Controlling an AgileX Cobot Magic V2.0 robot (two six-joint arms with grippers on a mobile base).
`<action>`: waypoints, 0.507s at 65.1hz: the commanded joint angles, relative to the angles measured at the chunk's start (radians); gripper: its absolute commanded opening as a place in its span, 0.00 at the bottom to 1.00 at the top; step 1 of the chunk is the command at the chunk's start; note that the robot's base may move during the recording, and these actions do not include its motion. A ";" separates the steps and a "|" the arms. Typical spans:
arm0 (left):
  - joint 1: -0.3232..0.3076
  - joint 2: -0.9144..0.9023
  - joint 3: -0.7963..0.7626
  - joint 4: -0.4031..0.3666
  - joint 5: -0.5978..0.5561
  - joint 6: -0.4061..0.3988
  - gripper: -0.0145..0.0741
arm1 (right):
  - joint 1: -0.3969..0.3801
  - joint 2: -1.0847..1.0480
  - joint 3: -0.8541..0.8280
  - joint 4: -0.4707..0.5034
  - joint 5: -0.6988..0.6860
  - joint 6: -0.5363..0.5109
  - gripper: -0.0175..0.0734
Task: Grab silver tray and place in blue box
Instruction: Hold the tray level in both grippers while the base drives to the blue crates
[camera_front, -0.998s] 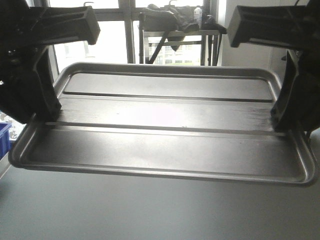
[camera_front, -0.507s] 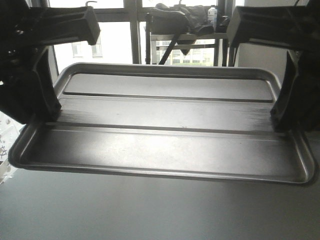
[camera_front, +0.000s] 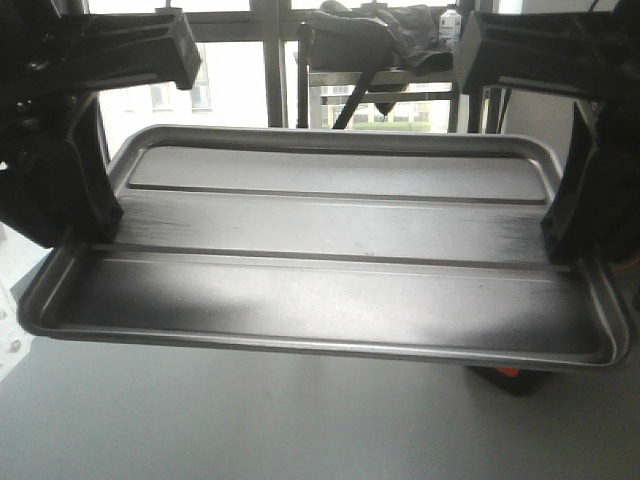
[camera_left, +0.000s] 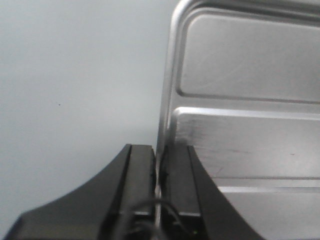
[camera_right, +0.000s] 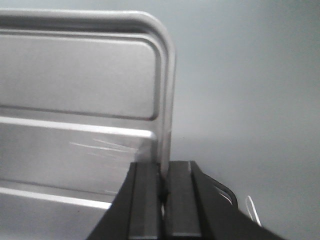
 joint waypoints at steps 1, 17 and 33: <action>0.005 -0.026 -0.031 0.036 -0.004 -0.004 0.15 | -0.006 -0.023 -0.029 -0.052 0.001 -0.017 0.27; 0.005 -0.026 -0.031 0.036 -0.004 -0.004 0.15 | -0.006 -0.023 -0.029 -0.052 0.002 -0.017 0.27; 0.005 -0.026 -0.031 0.036 -0.004 -0.004 0.15 | -0.006 -0.023 -0.029 -0.052 0.002 -0.017 0.27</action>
